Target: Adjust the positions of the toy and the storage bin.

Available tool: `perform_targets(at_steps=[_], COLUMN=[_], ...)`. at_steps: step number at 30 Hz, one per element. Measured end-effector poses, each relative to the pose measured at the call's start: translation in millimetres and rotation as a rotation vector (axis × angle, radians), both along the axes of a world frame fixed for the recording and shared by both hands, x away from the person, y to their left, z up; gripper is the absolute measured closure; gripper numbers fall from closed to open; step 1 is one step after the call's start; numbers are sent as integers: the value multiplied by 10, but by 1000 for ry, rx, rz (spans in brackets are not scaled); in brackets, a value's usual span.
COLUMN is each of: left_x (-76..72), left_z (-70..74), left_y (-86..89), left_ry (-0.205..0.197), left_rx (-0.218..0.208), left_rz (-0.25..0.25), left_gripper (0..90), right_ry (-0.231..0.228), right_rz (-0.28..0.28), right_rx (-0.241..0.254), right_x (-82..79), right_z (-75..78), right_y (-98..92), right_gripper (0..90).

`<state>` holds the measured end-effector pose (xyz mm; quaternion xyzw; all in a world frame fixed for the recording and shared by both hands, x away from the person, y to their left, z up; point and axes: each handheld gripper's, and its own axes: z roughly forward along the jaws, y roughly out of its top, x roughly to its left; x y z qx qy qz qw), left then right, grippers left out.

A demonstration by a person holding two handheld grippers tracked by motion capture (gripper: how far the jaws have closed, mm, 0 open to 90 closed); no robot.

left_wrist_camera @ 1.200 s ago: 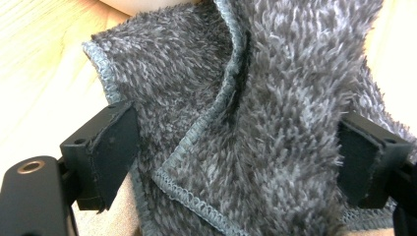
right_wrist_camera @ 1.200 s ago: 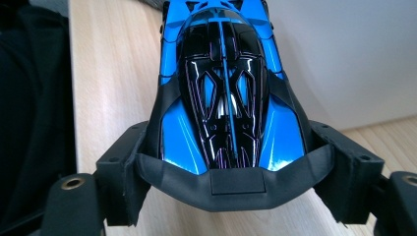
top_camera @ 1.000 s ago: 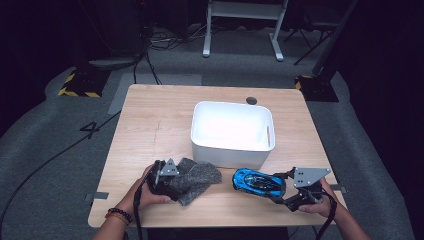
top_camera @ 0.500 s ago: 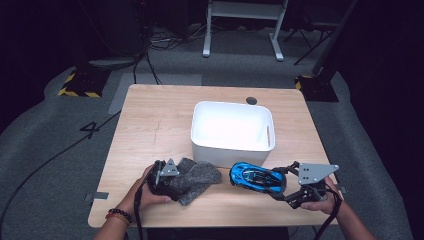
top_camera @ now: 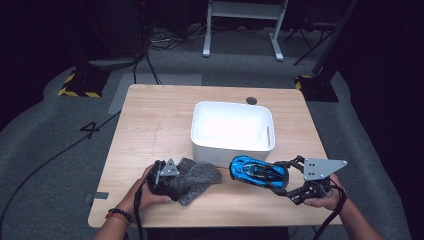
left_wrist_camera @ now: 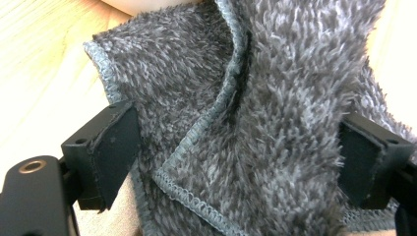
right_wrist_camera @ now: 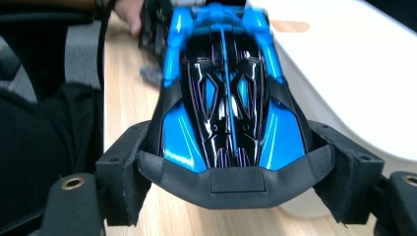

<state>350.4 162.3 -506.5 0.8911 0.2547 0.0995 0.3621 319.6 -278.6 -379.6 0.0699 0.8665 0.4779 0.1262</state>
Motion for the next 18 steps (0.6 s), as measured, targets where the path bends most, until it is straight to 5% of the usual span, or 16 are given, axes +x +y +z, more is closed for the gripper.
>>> perform_targets(at_steps=[2,4,11,18], left_x=[0,0,-1,0], left_z=[0,1,0,1], left_y=[0,0,0,0], left_ry=[0,0,0,0], left_rx=[0,1,1,0], left_rz=[0,0,1,0], left_gripper=[137,137,137,137], right_ry=[-4,-32,23,39], right_rz=[2,-12,-21,-28], right_rx=[25,-7,-78,-93], right_x=[10,11,108,139], right_z=[66,98,-169,-216], right_y=[-18,0,112,120], right_gripper=[246,246,247,247])
